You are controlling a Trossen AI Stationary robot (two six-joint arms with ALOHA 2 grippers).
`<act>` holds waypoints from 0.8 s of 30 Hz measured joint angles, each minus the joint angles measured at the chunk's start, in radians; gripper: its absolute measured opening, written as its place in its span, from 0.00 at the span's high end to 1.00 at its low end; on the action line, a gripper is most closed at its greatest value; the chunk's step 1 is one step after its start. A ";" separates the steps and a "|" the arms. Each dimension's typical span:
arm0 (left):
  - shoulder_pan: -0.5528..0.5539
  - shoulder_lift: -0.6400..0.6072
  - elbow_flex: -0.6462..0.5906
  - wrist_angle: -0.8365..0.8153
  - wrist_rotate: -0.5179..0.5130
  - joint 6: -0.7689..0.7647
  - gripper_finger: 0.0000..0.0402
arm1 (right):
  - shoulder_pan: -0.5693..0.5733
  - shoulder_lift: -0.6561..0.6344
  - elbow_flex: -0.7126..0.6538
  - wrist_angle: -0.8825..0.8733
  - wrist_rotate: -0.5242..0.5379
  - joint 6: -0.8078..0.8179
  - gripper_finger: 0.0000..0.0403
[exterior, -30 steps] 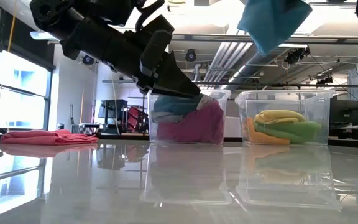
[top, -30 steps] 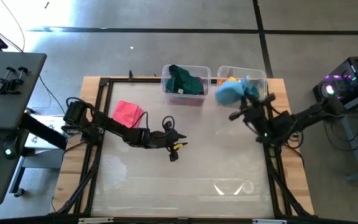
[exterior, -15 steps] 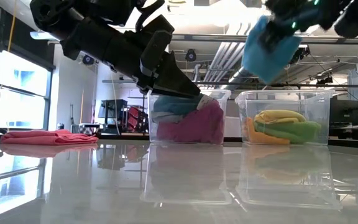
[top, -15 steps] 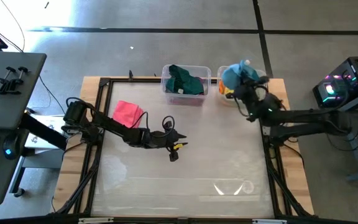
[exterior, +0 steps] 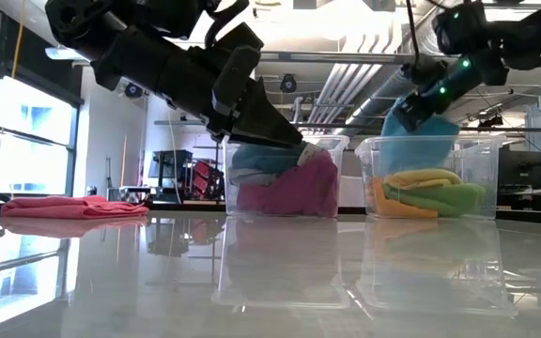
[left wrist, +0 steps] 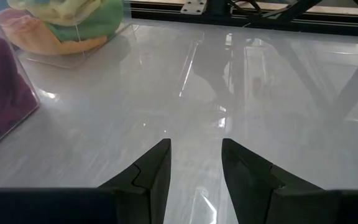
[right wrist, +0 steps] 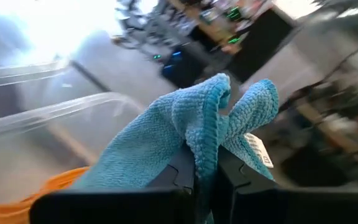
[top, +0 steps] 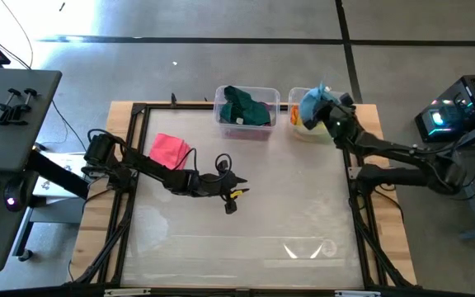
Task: Sort towels by color in basket
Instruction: Put the blue towel into the right transparent bin
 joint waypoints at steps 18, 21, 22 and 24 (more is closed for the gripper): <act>0.000 0.000 0.000 0.000 -0.002 0.000 0.67 | -0.278 0.000 0.107 -0.419 -0.365 0.383 0.94; 0.000 0.000 0.000 0.000 -0.002 0.000 0.67 | -0.294 0.000 0.107 -0.440 -0.361 0.384 0.87; 0.000 0.000 0.000 0.000 -0.002 0.000 0.67 | -0.296 0.000 0.107 -0.443 -0.361 0.383 0.84; 0.000 0.000 0.000 0.000 -0.002 0.000 0.67 | -0.297 0.000 0.109 -0.452 -0.361 0.383 0.78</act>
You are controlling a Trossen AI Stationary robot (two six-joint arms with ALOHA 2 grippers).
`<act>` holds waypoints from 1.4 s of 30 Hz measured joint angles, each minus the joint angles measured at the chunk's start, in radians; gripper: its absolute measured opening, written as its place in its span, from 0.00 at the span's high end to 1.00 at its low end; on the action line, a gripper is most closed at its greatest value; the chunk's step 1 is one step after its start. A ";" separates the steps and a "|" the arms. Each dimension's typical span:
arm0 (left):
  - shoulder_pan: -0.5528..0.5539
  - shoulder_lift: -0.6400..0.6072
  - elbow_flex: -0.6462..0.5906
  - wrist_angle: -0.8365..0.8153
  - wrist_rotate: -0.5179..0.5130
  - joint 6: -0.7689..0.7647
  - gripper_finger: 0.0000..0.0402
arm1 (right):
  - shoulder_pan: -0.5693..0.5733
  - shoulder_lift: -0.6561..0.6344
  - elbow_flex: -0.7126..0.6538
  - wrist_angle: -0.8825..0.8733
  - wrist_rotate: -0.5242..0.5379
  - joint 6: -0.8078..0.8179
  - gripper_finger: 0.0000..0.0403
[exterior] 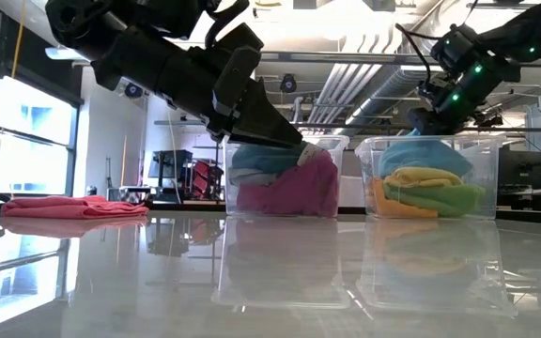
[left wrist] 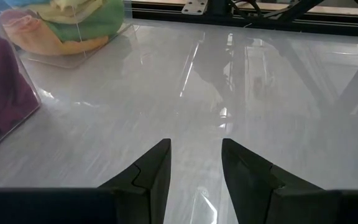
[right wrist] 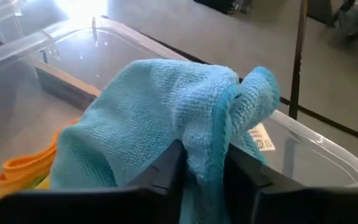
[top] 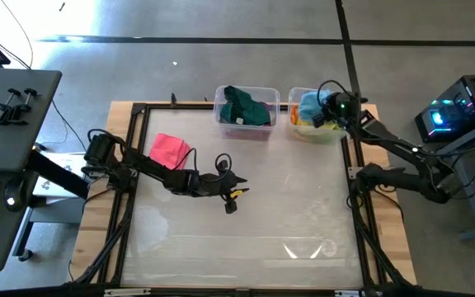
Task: Sort towels by color in basket
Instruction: Put the blue towel into the right transparent bin
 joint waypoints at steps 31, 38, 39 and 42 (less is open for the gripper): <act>0.021 0.000 0.001 0.048 0.000 0.027 0.67 | 0.029 0.079 0.323 -0.379 0.106 0.052 0.58; 0.021 0.000 0.001 0.046 0.000 0.027 0.67 | 0.023 0.234 0.323 -0.385 0.059 0.040 0.58; 0.021 0.000 0.001 0.045 0.000 0.027 0.67 | 0.023 0.253 0.323 -0.399 0.042 0.042 0.59; 0.021 0.000 0.001 0.045 0.000 0.027 0.67 | 0.023 0.299 0.323 -0.434 -0.010 0.056 0.63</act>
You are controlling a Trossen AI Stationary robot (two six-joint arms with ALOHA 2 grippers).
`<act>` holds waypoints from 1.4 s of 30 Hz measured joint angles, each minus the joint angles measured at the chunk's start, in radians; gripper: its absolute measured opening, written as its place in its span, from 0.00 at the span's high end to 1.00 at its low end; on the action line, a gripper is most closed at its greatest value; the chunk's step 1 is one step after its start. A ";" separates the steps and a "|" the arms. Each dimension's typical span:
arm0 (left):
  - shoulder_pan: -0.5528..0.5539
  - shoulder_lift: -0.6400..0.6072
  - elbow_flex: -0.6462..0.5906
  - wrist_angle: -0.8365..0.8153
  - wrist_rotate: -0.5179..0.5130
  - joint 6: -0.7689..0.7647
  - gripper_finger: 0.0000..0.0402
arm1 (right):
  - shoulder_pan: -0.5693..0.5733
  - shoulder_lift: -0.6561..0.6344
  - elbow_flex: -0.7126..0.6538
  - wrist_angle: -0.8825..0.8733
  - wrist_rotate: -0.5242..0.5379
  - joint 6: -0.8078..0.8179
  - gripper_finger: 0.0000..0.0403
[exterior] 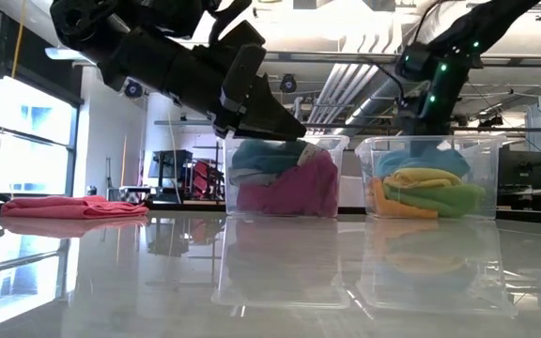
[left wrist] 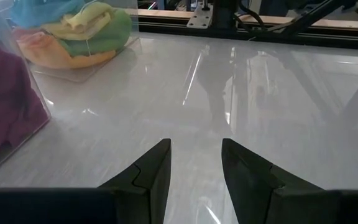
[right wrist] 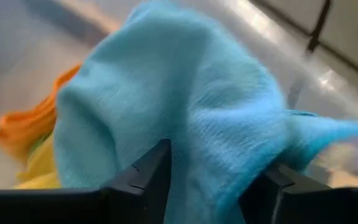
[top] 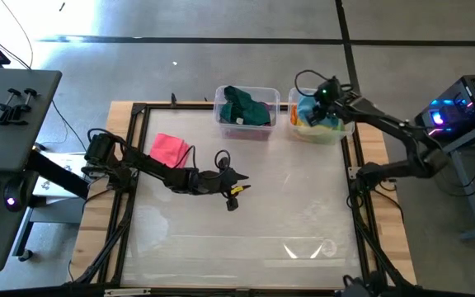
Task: Sort towels by color in basket
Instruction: Put the blue towel into the right transparent bin, then put the pink towel into the right transparent bin
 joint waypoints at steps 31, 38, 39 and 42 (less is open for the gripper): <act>0.000 0.000 0.000 -0.009 0.000 -0.001 0.67 | 0.074 -0.380 -0.002 -0.050 -0.347 -0.025 0.53; -0.020 0.000 0.000 -0.015 0.000 -0.001 0.67 | 0.310 -0.486 -0.162 0.161 -0.446 0.006 0.53; -0.024 0.000 0.000 -0.016 0.000 0.000 0.67 | 0.346 -0.504 -0.202 0.199 -0.449 0.023 0.53; -0.034 0.000 0.000 -0.016 0.000 0.023 0.67 | 0.460 -0.549 -0.330 0.336 -0.444 0.071 0.53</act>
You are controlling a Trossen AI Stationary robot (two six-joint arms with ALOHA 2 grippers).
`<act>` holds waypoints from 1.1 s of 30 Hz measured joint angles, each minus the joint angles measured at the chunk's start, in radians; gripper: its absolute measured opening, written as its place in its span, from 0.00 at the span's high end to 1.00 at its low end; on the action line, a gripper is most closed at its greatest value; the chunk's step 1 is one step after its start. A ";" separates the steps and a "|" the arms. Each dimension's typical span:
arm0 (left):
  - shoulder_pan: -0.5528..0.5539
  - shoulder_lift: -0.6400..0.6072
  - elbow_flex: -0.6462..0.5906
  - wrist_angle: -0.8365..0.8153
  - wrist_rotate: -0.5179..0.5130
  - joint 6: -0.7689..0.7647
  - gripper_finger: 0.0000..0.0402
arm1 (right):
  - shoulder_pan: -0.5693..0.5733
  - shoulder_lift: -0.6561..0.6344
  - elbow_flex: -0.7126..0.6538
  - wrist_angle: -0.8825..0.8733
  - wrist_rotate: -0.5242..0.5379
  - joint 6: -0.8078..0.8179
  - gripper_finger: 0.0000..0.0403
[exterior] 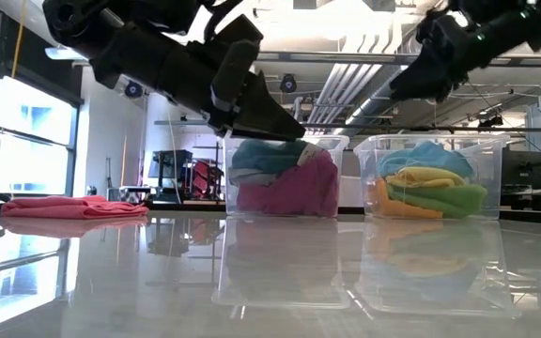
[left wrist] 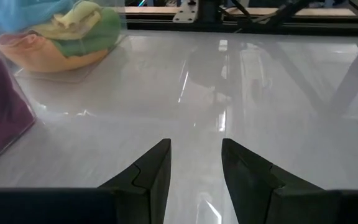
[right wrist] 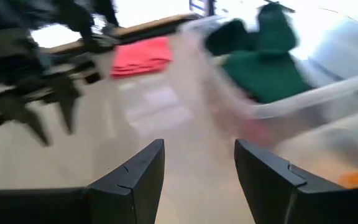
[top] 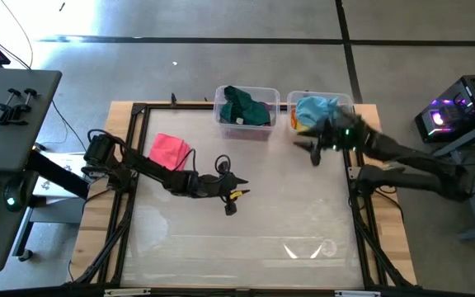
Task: Sort towels by color in basket
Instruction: Put the pink towel into the right transparent bin
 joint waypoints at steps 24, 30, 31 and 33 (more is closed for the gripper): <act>0.000 -0.006 0.000 0.037 0.000 0.011 0.67 | 0.618 -0.024 -0.492 0.765 0.304 0.121 0.53; -0.006 -0.034 -0.001 0.023 0.000 0.034 0.67 | 0.690 -0.023 -0.492 0.783 0.396 0.114 0.53; -0.008 -0.041 -0.001 0.016 0.000 0.042 0.67 | 0.699 -0.019 -0.492 0.786 0.411 0.114 0.53; -0.013 -0.054 -0.001 0.016 0.000 0.061 0.67 | 0.715 -0.006 -0.492 0.786 0.428 0.114 0.53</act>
